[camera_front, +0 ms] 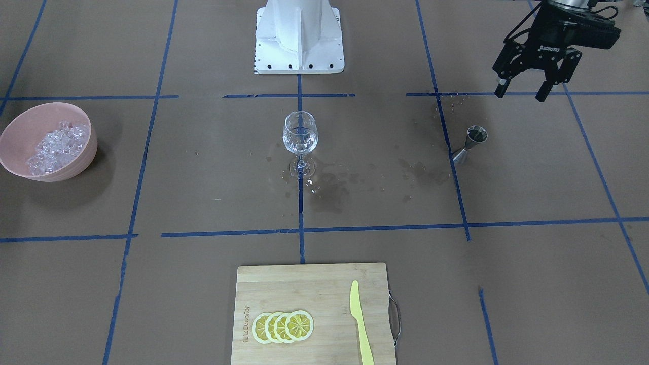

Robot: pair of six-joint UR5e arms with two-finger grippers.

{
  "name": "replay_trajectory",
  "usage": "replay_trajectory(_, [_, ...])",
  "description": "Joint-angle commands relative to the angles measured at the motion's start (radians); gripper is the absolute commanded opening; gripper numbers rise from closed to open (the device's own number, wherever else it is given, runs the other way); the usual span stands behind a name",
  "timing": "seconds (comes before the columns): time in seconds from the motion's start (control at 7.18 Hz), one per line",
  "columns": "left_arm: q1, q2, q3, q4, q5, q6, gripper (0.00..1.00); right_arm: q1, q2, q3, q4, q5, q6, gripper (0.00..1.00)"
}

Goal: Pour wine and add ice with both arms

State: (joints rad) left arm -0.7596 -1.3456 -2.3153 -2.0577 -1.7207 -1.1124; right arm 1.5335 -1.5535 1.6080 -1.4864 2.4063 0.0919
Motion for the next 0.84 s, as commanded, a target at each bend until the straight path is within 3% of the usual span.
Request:
replay_trajectory(0.0, [0.178,0.07,-0.05,-0.01,0.172,-0.12,1.0,-0.01,0.0,0.001,0.0,0.004,0.005,1.0])
replay_trajectory(0.14, [0.335,0.098,-0.065,0.005,0.326,-0.251,1.0,-0.01,-0.002,0.001,0.0,0.007,0.028,1.0])
replay_trajectory(0.28, [0.462,0.101,-0.076,0.107,0.471,-0.364,1.0,-0.01,-0.002,0.0,0.0,0.002,0.028,1.0])
replay_trajectory(0.42, [0.553,0.101,-0.085,0.172,0.571,-0.47,1.0,-0.01,-0.002,0.004,0.002,0.004,0.029,1.0])
replay_trajectory(0.7, [0.675,0.089,-0.082,0.31,0.717,-0.62,1.0,-0.01,-0.003,0.113,-0.011,0.013,0.139,1.0])
